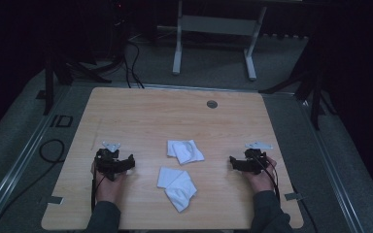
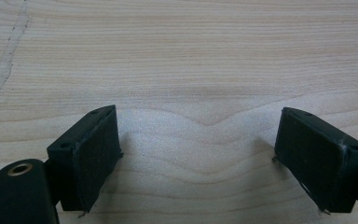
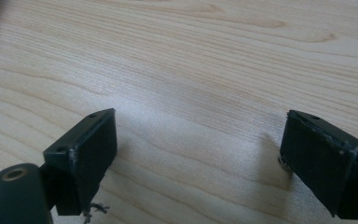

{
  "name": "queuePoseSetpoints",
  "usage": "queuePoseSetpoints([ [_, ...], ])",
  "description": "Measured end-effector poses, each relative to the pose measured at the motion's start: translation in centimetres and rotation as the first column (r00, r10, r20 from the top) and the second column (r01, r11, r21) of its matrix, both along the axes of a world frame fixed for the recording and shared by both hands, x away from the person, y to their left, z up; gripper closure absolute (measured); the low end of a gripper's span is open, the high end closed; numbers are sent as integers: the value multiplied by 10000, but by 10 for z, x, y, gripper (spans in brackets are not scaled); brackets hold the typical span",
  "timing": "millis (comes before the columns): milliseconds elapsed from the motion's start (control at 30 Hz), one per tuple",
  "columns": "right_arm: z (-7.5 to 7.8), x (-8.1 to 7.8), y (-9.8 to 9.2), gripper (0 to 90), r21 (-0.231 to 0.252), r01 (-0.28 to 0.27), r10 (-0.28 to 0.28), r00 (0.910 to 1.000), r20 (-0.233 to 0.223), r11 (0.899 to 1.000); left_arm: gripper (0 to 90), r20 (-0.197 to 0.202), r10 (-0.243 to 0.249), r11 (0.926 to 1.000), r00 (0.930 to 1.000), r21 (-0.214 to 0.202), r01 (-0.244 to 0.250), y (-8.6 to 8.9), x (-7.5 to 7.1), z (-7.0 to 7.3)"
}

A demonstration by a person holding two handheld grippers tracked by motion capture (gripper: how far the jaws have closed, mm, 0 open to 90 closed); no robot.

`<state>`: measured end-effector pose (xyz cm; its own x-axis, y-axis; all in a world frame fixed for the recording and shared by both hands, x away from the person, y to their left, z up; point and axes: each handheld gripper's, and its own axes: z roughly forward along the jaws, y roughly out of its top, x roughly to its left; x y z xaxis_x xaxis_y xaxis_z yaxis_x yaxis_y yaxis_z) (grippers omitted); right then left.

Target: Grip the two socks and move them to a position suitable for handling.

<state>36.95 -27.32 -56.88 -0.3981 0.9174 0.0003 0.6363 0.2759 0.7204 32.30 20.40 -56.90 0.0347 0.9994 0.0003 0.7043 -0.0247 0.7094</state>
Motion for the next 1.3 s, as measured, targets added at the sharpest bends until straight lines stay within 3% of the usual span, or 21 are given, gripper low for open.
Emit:
queuePoseSetpoints([
  [267,0,-2,0,109,0,3,-3,10000,-4,10000,139,1,20,10000,10000,7,-20,0,0,0],
  [333,5,-6,1,278,-79,-134,132,9998,-169,9999,140,2,21,10000,10000,7,-21,0,0,0],
  [367,5,-6,1,278,-79,-134,132,9998,-169,9999,140,2,21,10000,10000,7,-21,0,0,0],
  [400,8,-9,1,438,-132,-323,319,9992,-256,9994,140,4,27,10000,10000,5,-27,0,0,0],
  [467,10,-11,2,561,-160,-424,419,9986,-314,9990,139,3,29,10000,10000,4,-29,0,0,0],
  [500,10,-11,2,561,-160,-424,419,9986,-314,9990,139,4,29,10000,10000,3,-29,0,0,0],
  [567,11,-14,1,680,-170,-452,447,9987,-263,9988,140,-3,23,10000,10000,8,-23,0,0,0],
  [700,18,-23,6,823,-214,-800,800,9968,11,9966,140,0,28,10000,10000,6,-28,0,0,0],
  [800,20,-25,7,841,-149,-926,927,9957,73,9956,140,2,27,10000,10000,7,-27,0,0,0],
  [900,28,-41,20,885,-263,-1630,1639,9858,355,9863,140,2,28,10000,10000,3,-28,0,0,0],
  [1067,31,-57,41,896,-137,-2494,2497,9676,376,9683,140,-4,22,10000,10000,12,-22,0,-1,0],
  [1167,34,-67,59,896,-227,-3140,3148,9480,462,9491,142,1,32,10000,10000,20,-32,0,-1,0],
  [1300,40,-80,83,895,-427,-4050,4071,9110,662,9133,156,44,58,10000,10000,1,-58,-1,-3,0],
])
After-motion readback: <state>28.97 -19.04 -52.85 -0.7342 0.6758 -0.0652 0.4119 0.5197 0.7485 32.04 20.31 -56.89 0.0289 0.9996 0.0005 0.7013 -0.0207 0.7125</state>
